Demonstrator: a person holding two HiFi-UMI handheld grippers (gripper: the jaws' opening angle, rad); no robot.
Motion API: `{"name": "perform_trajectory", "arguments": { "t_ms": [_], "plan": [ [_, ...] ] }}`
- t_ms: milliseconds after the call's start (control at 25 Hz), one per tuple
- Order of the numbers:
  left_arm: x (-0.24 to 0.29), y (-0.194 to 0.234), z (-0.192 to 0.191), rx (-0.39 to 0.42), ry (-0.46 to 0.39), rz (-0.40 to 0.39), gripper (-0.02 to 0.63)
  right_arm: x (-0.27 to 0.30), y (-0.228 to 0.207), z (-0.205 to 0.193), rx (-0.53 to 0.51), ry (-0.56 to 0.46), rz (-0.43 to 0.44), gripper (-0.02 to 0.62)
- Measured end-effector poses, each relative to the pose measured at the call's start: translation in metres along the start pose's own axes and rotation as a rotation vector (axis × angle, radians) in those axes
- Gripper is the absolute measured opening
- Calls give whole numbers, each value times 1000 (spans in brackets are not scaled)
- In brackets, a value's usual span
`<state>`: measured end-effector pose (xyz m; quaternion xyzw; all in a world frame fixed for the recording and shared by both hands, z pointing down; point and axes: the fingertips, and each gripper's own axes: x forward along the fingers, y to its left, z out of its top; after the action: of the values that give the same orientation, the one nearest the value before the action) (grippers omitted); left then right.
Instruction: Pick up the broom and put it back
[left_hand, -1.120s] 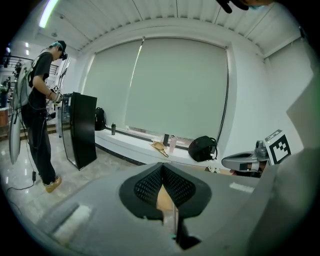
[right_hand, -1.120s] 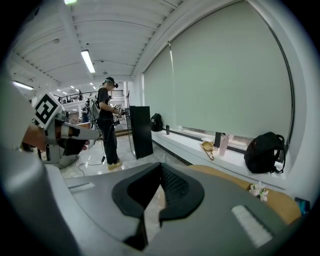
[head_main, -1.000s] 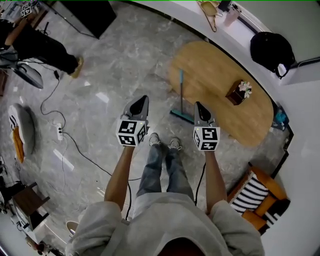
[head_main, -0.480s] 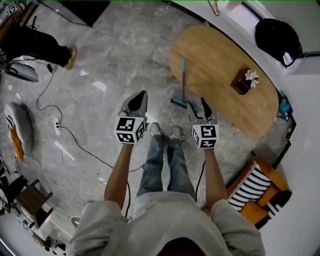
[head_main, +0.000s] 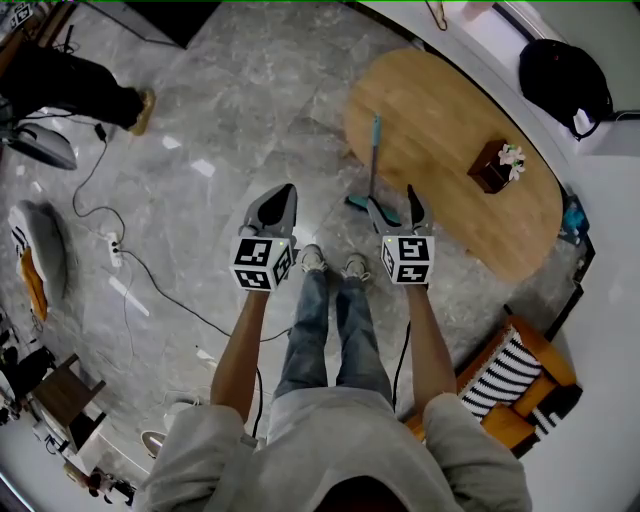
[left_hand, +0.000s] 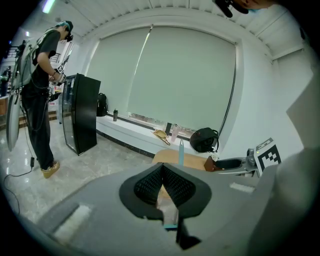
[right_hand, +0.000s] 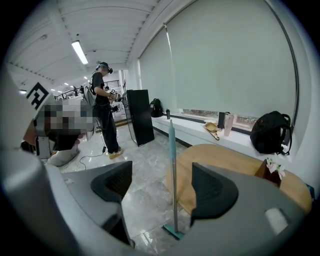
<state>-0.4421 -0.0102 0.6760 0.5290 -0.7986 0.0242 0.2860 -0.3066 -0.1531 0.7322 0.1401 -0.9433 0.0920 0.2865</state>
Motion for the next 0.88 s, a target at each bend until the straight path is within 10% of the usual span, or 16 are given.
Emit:
{"name": "perform_trajectory", "arguments": {
  "t_ms": [880],
  "plan": [
    [6, 31, -12, -11, 42, 22, -2, 137, -30, 36, -27, 70, -36, 214]
  ]
}}
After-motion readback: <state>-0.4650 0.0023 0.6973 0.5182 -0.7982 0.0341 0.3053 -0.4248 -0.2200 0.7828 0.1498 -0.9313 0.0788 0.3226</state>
